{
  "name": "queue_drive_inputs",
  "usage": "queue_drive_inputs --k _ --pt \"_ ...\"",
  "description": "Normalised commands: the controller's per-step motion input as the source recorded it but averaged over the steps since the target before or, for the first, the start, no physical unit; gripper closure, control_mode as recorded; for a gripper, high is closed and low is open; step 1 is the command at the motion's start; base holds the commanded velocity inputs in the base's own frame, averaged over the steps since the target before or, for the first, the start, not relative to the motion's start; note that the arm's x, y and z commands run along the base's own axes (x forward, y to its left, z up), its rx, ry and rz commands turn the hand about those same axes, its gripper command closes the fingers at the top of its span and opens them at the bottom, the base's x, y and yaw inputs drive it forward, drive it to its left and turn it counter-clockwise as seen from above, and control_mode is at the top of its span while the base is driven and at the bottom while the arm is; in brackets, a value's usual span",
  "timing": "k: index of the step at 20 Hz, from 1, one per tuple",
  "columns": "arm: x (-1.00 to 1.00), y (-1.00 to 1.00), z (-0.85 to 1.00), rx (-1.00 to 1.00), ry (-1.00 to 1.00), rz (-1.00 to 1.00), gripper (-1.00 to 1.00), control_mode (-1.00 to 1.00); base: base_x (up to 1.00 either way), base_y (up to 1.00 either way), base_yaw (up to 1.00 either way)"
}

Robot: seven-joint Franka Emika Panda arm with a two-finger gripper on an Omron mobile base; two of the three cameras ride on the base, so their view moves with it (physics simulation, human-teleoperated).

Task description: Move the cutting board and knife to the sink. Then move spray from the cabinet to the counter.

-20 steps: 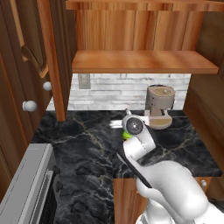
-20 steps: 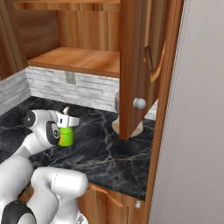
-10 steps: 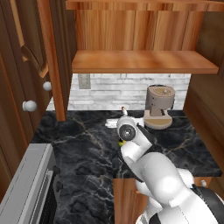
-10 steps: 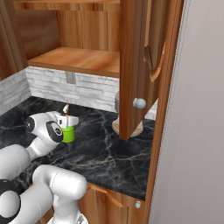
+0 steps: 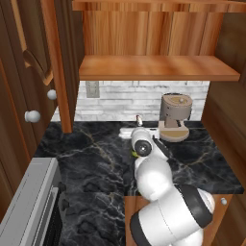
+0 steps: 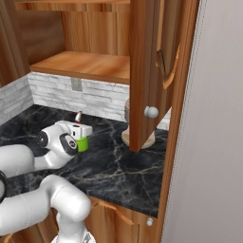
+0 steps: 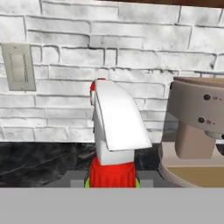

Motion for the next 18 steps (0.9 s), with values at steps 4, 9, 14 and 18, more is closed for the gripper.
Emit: queue_drive_inputs --k 4,9,14,18 --pt "0.02 -0.13 0.0 0.0 0.0 0.0 1.0 -1.0 0.0 0.0 0.0" --pt "0.0 -0.04 -0.01 0.0 0.0 0.0 1.0 -1.0 0.0 0.0 0.0" --pt "0.04 -0.14 -0.24 0.0 0.0 0.0 1.0 -1.0 0.0 0.0 0.0" --pt "0.06 -0.19 -0.32 0.0 0.0 0.0 1.0 -1.0 0.0 0.0 0.0"
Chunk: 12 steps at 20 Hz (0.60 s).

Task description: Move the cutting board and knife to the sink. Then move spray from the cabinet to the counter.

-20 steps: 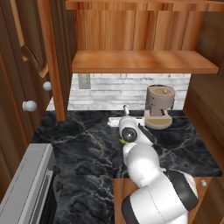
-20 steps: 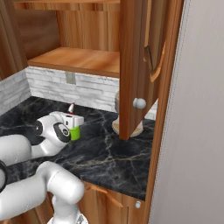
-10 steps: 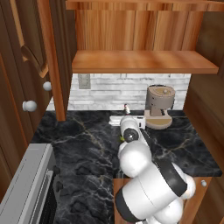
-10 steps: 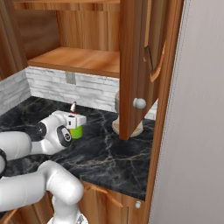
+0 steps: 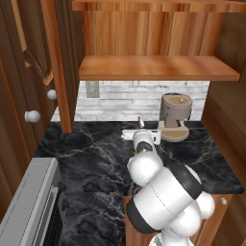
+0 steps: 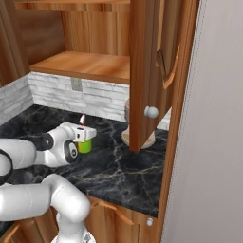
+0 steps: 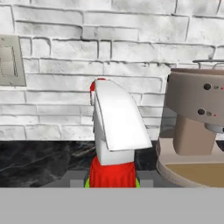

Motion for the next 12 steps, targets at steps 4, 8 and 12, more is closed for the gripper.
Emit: queue_drive_inputs --k 4,8,12 --pt "0.02 -0.18 -0.29 0.0 0.0 0.0 1.0 -1.0 0.0 0.0 0.0" --pt "0.0 -0.11 -0.32 0.0 0.0 0.0 1.0 -1.0 0.0 0.0 0.0" --pt "0.0 -0.1 -0.32 0.0 0.0 0.0 1.0 -1.0 0.0 0.0 0.0"
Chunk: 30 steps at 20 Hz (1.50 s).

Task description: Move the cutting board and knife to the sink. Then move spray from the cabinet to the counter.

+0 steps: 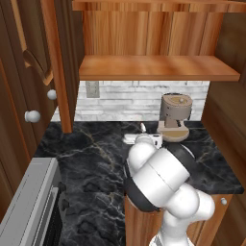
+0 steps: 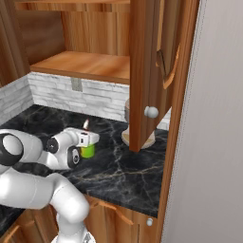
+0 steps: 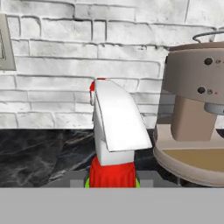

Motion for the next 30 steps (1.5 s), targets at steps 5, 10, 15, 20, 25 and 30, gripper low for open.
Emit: queue_drive_inputs --k 5,10,15,20,25,30 --pt "0.0 -0.12 -0.3 0.01 0.0 0.0 1.0 -1.0 0.0 0.0 0.0" --pt "0.0 -0.13 -0.3 0.01 0.0 0.0 1.0 -1.0 0.0 0.0 0.0" --pt "0.0 -0.12 -0.32 0.02 0.0 0.0 1.0 -1.0 0.0 0.0 0.0" --pt "-0.11 -0.02 -0.26 0.01 -0.03 0.0 -1.0 -1.0 0.0 0.0 0.0" --pt "-0.47 0.0 -0.06 0.0 -0.15 0.0 -1.0 -1.0 0.0 0.0 0.0" --pt "-0.46 0.0 0.0 0.0 -0.15 0.0 -1.0 -1.0 0.0 0.0 0.0"
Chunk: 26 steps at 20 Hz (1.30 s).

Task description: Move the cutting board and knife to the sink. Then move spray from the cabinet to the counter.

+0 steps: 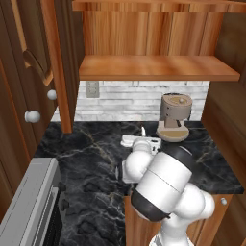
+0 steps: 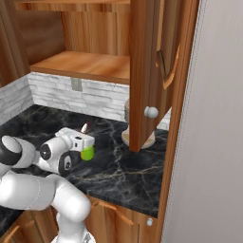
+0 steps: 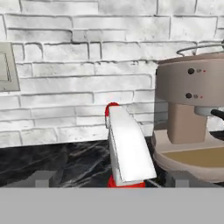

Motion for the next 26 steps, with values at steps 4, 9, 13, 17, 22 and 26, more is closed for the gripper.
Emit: queue_drive_inputs --k 4,9,13,17,22,26 --pt "-0.75 0.0 0.49 0.01 -0.17 0.0 -1.0 -1.0 0.0 0.0 0.0" --pt "-0.81 0.0 0.76 0.0 -0.14 0.0 -1.0 -1.0 0.0 0.0 0.0" --pt "-0.98 -0.07 0.74 0.04 -0.09 0.0 -1.0 -1.0 0.0 0.0 0.0" --pt "-1.0 -0.07 0.91 0.03 -0.14 0.0 -1.0 -1.0 0.0 0.0 0.0" --pt "-0.94 -0.03 0.79 0.05 -0.22 -0.05 -1.0 -1.0 0.0 0.0 0.0" --pt "-0.81 0.0 0.74 0.04 -0.2 -0.09 -1.0 -1.0 0.0 0.0 0.0"
